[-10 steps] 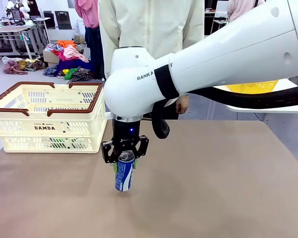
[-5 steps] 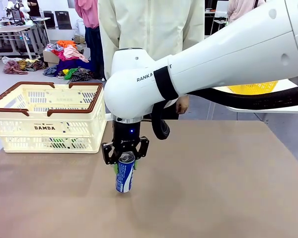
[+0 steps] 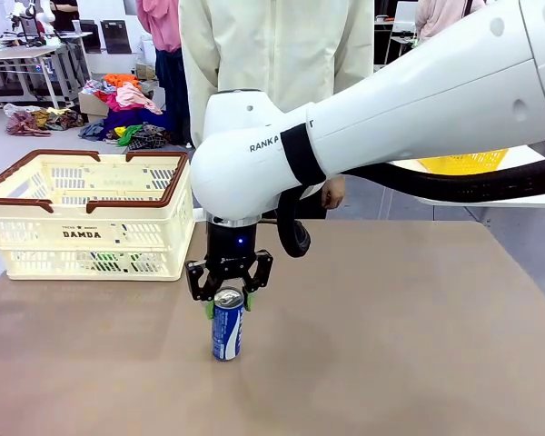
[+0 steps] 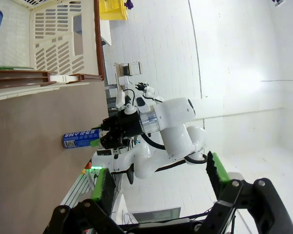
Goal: Place the drinks into the Shopping basket.
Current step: Pick up one drink and place it into the Shopping basket.
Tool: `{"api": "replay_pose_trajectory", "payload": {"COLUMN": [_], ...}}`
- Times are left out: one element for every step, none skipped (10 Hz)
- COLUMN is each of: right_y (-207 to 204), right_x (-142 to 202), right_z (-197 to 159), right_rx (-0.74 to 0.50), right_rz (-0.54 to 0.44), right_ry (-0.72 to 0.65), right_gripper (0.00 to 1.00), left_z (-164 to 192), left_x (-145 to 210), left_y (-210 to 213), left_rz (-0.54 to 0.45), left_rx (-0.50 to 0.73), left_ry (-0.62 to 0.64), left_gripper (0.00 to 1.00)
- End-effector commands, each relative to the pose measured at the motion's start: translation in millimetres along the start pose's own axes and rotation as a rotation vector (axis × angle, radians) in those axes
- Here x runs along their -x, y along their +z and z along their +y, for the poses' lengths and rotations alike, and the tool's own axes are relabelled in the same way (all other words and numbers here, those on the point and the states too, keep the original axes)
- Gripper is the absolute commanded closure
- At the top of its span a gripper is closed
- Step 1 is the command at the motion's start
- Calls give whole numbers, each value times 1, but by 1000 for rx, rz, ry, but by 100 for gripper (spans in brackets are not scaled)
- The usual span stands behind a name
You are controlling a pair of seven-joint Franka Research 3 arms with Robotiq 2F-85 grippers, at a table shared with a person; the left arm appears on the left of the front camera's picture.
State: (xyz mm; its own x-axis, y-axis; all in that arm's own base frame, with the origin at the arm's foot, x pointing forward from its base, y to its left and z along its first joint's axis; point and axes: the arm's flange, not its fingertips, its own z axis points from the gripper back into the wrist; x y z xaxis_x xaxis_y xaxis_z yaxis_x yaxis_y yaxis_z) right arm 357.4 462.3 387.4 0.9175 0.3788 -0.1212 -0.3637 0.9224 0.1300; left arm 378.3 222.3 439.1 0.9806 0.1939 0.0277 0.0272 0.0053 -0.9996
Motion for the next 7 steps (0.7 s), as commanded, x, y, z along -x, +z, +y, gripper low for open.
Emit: {"api": "replay_pose_trajectory", "payload": {"right_y": [-4, -4, -4, 2, 19, 44, 70], "right_x": [-2, -2, -2, 3, 10, 23, 41], "right_z": [7, 8, 8, 4, -5, -21, -51], "right_rx": [33, 29, 24, 14, -35, -93, -159], "right_rz": [-34, -41, -42, -48, -77, -90, -99], "right_ry": [-44, -45, -36, -39, -17, -15, -47], "right_gripper": [0, 0, 0, 0, 0, 0, 0], "left_z": [-4, -4, -4, -4, -4, -4, -4], "left_x": [2, 2, 2, 2, 2, 2, 2], "left_y": [-1, -1, -1, -1, -1, -1, -1], "left_rz": [-12, -12, -12, -12, -12, -12, -12], "left_rx": [17, 17, 17, 17, 17, 17, 17], "left_ry": [8, 8, 8, 8, 8, 8, 8], "left_gripper": [0, 0, 0, 0, 0, 0, 0]}}
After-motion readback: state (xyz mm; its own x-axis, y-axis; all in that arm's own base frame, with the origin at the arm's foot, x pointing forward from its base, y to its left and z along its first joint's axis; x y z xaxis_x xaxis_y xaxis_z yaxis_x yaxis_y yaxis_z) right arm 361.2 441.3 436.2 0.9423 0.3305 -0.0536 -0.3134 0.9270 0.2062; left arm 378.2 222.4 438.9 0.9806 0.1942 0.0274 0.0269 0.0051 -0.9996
